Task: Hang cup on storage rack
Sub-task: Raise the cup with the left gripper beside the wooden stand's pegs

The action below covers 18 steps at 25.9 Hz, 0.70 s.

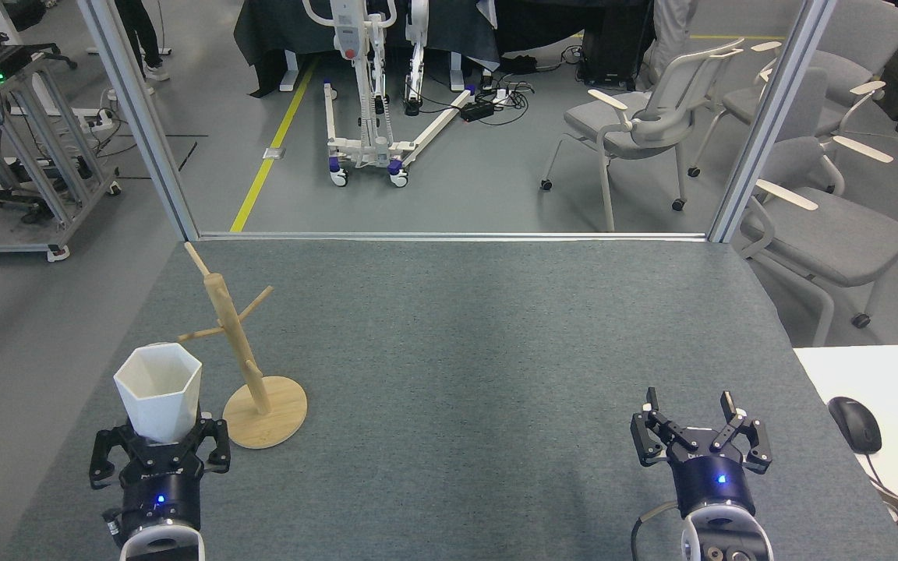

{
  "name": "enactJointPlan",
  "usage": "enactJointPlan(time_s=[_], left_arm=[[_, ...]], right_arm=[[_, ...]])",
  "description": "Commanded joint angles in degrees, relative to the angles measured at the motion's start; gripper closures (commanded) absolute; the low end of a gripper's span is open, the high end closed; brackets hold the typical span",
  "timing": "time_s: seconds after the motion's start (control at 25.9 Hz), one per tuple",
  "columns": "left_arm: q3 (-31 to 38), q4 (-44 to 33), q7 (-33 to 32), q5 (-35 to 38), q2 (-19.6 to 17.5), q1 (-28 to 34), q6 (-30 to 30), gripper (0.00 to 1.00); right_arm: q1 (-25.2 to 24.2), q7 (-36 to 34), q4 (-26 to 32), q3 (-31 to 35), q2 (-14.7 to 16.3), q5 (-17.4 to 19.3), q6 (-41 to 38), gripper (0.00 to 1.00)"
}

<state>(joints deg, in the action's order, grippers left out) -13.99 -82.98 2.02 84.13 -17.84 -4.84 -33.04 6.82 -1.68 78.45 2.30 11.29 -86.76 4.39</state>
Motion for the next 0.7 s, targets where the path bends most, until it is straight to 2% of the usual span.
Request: enactJointPlan(time_s=[0.0, 0.12, 0.31, 0.43, 0.5, 0.66], left_arm=[[0.0, 1.5, -1.6, -1.4, -0.3, -1.6, -0.6, 1.0], [0.0, 1.3, -1.4, -1.4, -0.3, -1.8, -0.5, 1.0], [0.0, 1.3, -1.5, -1.5, -0.3, -3.6, 0.0, 1.0], [-0.1, 1.0, -1.5, -1.5, -0.3, -4.0, 0.0, 1.0], [-0.2, 0.9, -1.5, -1.5, -0.3, -4.0, 0.0, 1.0], [-0.6, 0.8, -1.4, -1.5, -0.3, -4.0, 0.1, 1.0]], right_arm=[[0.4, 0.4, 0.7, 0.0, -1.4, -1.2, 0.1, 0.0], [0.2, 0.4, 2.9, 0.0, -1.4, -1.1, -1.0, 0.0], [-0.4, 2.2, 3.5, 3.2, -1.1, -0.7, -8.0, 0.0], [-0.4, 7.0, 3.8, 3.8, -0.8, 2.0, -9.3, 0.0], [-0.4, 7.2, 4.3, 3.8, -0.4, 4.0, -9.4, 0.0], [-1.2, 7.0, 5.3, 4.8, 0.2, 4.5, -9.7, 0.0]])
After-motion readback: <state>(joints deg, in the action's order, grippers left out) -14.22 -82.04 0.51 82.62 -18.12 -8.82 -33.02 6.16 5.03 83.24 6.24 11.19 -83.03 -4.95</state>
